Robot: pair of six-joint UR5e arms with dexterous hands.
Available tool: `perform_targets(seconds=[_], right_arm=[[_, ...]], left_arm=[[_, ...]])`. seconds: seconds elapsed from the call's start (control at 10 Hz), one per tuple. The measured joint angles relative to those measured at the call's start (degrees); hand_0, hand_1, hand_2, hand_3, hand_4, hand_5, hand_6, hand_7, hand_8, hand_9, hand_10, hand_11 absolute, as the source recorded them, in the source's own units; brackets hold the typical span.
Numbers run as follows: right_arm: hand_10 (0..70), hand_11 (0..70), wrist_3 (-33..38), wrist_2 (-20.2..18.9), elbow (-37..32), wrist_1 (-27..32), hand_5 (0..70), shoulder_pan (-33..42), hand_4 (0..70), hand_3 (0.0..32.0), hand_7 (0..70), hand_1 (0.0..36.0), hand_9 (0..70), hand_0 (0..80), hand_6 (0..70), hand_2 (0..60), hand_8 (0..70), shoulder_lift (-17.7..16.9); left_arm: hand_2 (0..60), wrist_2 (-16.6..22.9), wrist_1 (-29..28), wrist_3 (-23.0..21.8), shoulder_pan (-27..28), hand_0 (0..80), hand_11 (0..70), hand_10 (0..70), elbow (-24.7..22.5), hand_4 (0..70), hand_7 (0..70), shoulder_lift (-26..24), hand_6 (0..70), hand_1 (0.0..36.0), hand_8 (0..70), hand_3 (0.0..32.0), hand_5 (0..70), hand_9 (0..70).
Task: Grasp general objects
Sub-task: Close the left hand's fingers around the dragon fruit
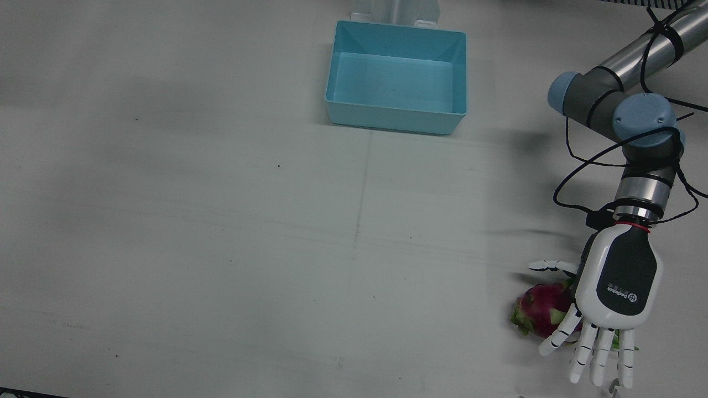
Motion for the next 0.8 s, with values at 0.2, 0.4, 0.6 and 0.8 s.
perform_targets(seconds=[0.2, 0.4, 0.6, 0.8], right_arm=[[0.0, 0.0, 0.0, 0.0, 0.0, 0.0, 0.0, 0.0, 0.0, 0.0, 0.0, 0.0, 0.0, 0.0, 0.0, 0.0, 0.0, 0.0], [0.0, 0.0, 0.0, 0.0, 0.0, 0.0, 0.0, 0.0, 0.0, 0.0, 0.0, 0.0, 0.0, 0.0, 0.0, 0.0, 0.0, 0.0], [0.0, 0.0, 0.0, 0.0, 0.0, 0.0, 0.0, 0.0, 0.0, 0.0, 0.0, 0.0, 0.0, 0.0, 0.0, 0.0, 0.0, 0.0], [0.0, 0.0, 0.0, 0.0, 0.0, 0.0, 0.0, 0.0, 0.0, 0.0, 0.0, 0.0, 0.0, 0.0, 0.0, 0.0, 0.0, 0.0]], left_arm=[[16.4, 0.0, -0.1, 2.4, -0.2, 47.7, 5.4, 3.0, 0.3, 0.0, 8.1, 0.2, 1.6, 15.0, 13.0, 18.2, 15.7, 0.6], [16.3, 0.0, 0.1, 5.3, -0.4, 49.9, 5.6, 3.0, 0.3, 0.0, 6.9, 0.3, 1.2, 17.9, 13.3, 17.6, 14.8, 0.7], [13.8, 0.0, 0.3, 7.8, -0.4, 50.5, 5.6, 2.9, 0.3, 0.0, 6.6, 0.4, 1.1, 18.0, 13.3, 16.8, 15.1, 0.7], [15.1, 0.0, 0.3, 9.7, -0.3, 48.1, 4.0, 2.2, 0.7, 6.5, 5.6, 0.5, 0.0, 14.5, 12.2, 23.4, 24.2, 0.0]])
